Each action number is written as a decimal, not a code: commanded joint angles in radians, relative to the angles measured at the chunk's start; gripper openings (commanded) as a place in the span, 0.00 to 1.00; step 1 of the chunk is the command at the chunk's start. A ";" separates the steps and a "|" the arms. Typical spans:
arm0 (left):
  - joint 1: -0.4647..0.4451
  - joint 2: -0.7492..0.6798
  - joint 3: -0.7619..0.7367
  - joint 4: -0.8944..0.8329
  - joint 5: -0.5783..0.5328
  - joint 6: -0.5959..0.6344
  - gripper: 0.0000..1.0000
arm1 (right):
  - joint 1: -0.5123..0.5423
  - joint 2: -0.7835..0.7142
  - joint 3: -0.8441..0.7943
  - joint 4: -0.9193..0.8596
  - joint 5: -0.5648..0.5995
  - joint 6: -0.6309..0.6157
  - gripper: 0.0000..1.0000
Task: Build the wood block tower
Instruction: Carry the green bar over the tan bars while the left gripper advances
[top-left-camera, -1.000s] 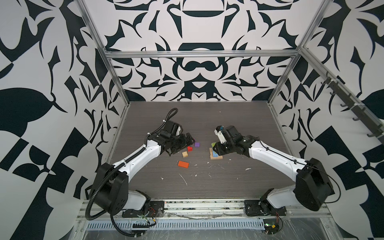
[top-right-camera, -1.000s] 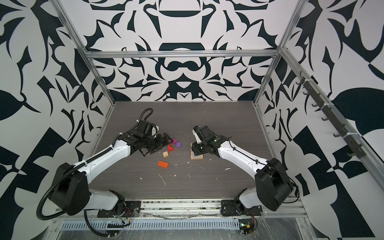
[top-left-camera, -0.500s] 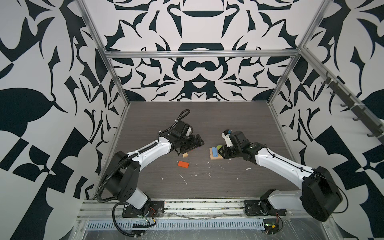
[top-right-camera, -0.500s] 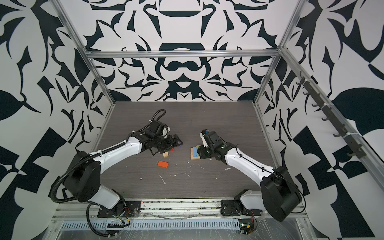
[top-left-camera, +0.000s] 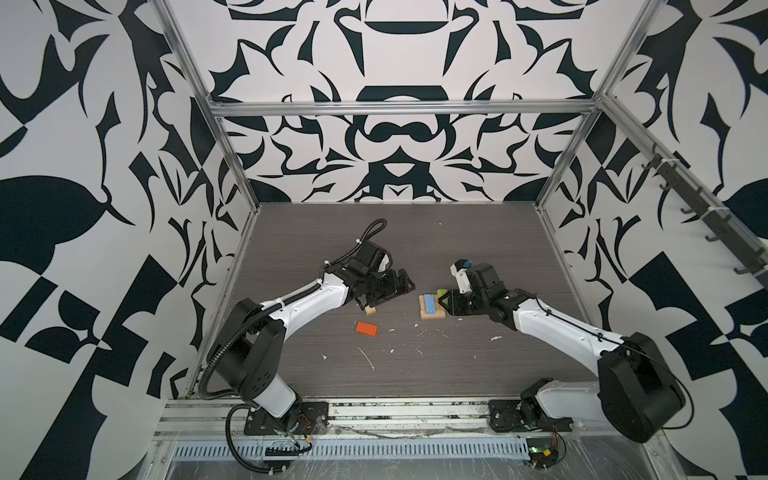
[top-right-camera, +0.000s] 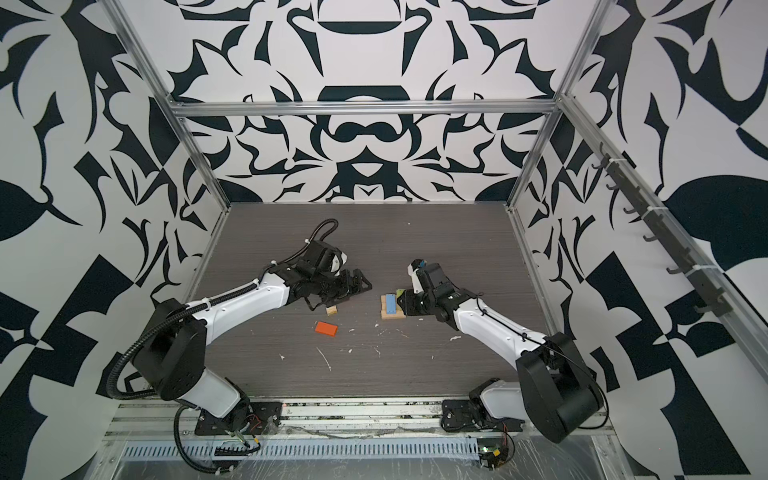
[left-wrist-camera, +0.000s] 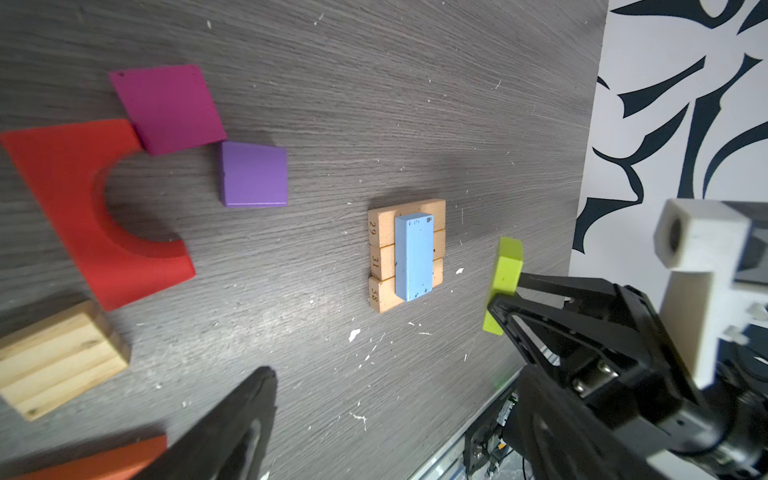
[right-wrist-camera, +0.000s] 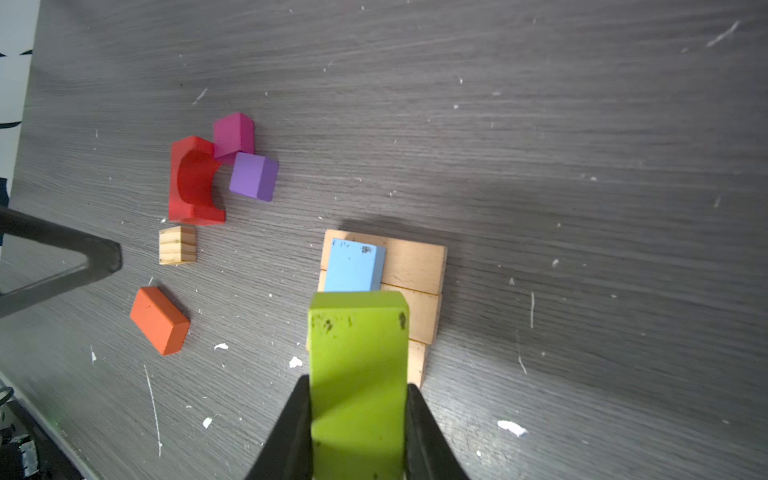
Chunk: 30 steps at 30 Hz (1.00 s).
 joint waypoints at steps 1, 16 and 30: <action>-0.006 0.020 0.031 0.009 0.005 -0.008 0.93 | -0.010 0.008 -0.012 0.066 -0.023 0.040 0.30; -0.014 0.028 0.031 0.014 0.005 -0.014 0.93 | -0.026 0.067 -0.028 0.119 -0.001 0.094 0.30; -0.015 0.027 0.032 0.014 0.005 -0.016 0.93 | -0.027 0.118 -0.018 0.147 -0.013 0.097 0.32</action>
